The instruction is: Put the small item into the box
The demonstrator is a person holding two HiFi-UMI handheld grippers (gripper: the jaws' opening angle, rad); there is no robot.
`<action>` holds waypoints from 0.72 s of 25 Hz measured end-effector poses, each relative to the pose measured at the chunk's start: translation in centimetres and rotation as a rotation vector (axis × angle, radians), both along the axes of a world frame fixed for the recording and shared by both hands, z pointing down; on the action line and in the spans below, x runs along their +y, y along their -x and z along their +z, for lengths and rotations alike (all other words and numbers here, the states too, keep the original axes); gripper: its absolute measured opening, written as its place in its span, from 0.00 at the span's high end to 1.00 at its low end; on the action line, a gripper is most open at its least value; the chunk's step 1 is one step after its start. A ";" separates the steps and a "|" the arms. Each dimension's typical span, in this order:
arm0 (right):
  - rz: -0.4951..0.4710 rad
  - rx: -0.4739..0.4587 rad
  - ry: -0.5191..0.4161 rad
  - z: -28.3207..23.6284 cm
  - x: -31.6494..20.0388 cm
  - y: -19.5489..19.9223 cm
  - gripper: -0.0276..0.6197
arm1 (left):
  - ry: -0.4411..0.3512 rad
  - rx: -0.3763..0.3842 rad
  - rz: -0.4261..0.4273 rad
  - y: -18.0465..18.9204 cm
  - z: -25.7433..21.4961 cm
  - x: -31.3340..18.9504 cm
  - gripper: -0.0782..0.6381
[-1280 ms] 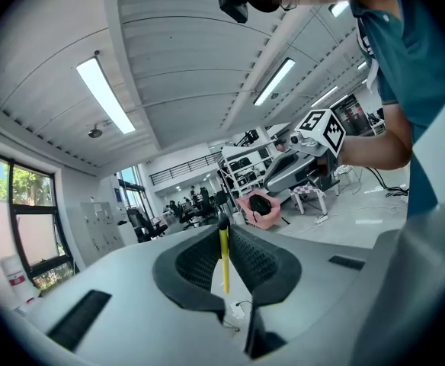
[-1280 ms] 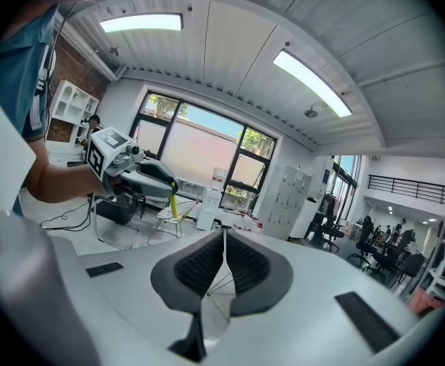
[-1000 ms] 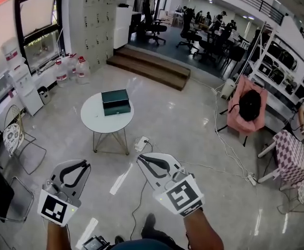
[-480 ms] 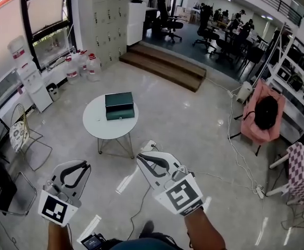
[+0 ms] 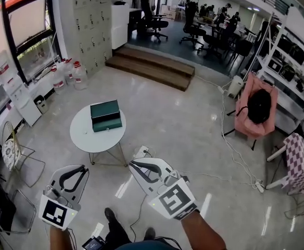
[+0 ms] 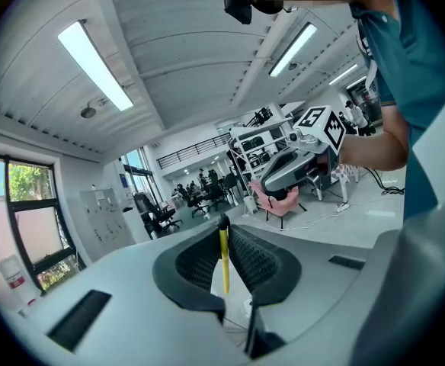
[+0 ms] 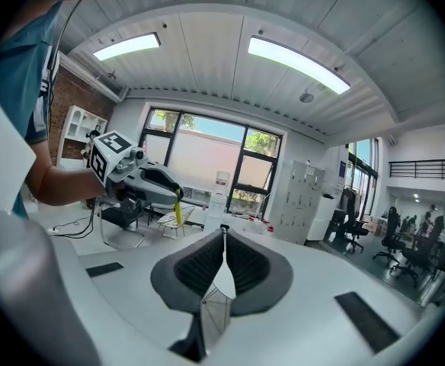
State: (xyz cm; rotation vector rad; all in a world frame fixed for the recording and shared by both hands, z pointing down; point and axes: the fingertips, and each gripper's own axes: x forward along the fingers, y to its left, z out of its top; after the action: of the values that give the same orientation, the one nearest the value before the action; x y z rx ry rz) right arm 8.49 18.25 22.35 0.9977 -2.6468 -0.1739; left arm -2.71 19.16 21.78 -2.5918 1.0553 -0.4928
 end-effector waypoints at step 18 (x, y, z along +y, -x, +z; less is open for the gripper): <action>0.254 0.068 -0.004 -2.3 -20.8 11.7 0.90 | -0.054 0.061 0.291 10.5 -2.8 -25.1 0.82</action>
State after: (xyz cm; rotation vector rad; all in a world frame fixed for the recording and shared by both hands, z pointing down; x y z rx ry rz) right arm -3.26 -2.52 20.01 1.2932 -2.4319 -0.1530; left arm -13.25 -5.95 18.97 -2.6649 0.6804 -0.3110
